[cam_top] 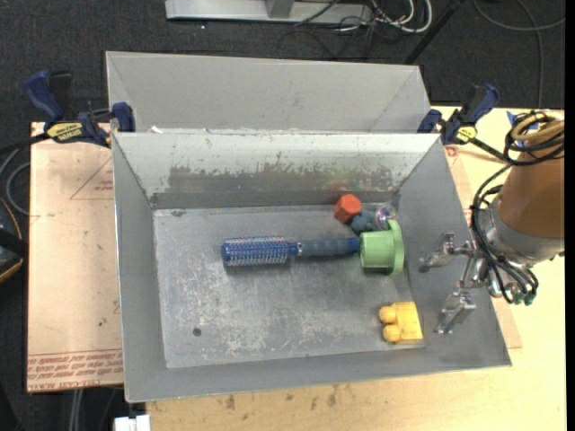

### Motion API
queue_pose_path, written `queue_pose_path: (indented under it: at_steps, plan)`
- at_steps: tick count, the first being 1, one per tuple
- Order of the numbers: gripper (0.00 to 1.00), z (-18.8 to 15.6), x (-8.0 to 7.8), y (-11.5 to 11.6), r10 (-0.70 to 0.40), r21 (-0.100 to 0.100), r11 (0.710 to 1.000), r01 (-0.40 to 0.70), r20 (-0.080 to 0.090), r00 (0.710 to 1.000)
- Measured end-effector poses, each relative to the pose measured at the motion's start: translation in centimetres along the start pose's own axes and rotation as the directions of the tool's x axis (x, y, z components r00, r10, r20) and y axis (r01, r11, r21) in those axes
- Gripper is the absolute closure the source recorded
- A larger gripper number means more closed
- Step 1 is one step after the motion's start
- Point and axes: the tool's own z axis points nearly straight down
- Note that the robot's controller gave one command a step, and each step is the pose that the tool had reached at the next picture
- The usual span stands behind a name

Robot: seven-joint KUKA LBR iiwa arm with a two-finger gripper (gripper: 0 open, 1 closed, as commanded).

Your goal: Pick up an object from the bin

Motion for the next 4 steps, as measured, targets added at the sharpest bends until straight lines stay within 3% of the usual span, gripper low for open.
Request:
queue_pose_path:
  at_steps: [1,2,3,4]
  plan:
    - [0.0,12.3,-4.1,7.4,-0.07,0.003,0.998,0.07,0.013,0.997]
    - [0.0,2.0,-3.8,2.4,-0.017,0.005,1.0,0.017,0.016,1.0]
    - [0.0,11.5,-9.8,4.8,-0.004,-0.002,1.0,0.004,0.005,1.0]
    - [0.0,6.3,-15.9,11.4,-0.164,0.001,0.986,0.164,0.016,0.986]
